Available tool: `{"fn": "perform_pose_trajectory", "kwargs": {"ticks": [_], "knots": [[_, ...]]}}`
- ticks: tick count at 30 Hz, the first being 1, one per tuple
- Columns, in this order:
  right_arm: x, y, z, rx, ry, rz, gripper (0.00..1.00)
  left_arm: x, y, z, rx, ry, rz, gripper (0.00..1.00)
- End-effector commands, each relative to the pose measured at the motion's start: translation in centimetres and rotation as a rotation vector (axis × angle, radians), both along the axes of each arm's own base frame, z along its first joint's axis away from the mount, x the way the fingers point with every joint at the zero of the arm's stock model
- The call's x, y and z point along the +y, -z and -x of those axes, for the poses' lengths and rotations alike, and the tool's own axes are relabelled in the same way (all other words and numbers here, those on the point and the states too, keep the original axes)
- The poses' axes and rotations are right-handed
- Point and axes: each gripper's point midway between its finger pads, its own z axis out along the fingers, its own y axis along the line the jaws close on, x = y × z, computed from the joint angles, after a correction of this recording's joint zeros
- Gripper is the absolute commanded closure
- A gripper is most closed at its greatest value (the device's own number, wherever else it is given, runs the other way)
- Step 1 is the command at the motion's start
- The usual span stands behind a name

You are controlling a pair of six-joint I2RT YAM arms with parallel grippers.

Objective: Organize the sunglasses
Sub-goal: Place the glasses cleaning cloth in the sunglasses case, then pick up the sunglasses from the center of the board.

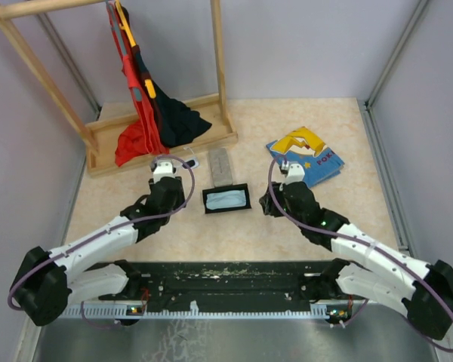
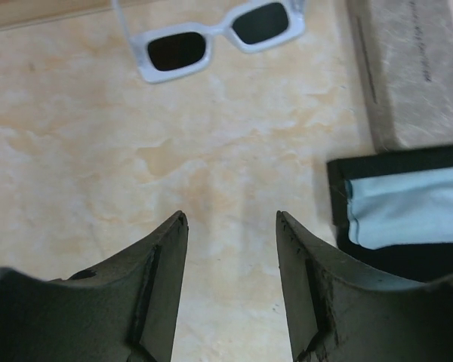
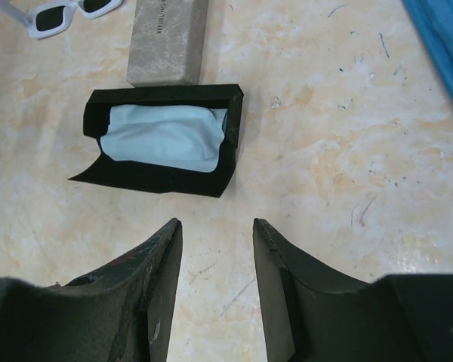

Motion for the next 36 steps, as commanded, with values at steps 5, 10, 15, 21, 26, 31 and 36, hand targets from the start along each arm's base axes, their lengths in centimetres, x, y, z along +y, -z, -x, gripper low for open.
{"fn": "perform_pose_trajectory", "kwargs": {"ticks": [5,10,15,21,26,31,36], "knots": [[-1.7,-1.7,2.7,0.012,-0.024,-0.035,0.56,5.7,-3.1,-2.3,-0.053,-0.212,-0.13,0.4],[-1.3,-1.5,3.5,0.014,-0.079,-0.044,0.56,6.6,-3.7,-2.9,-0.093,-0.23,-0.137,0.36],[-0.7,-1.8,3.2,-0.043,-0.118,-0.055,0.56,6.3,-2.8,-2.8,-0.097,-0.22,-0.094,0.34],[-0.7,-3.2,3.2,-0.113,-0.139,-0.077,0.55,6.2,-1.4,-2.6,-0.075,-0.232,-0.066,0.34],[-1.9,-4.0,3.5,-0.169,-0.12,-0.082,0.55,6.4,-0.1,-2.3,-0.07,-0.232,-0.064,0.33],[-2.6,-4.6,3.8,-0.221,-0.105,-0.102,0.54,5.3,0.4,-2.3,-0.076,-0.18,-0.013,0.33],[-2.5,-5.2,3.9,-0.247,-0.114,-0.122,0.54,5.5,0.4,-2.4,-0.08,-0.174,-0.029,0.32]]}}
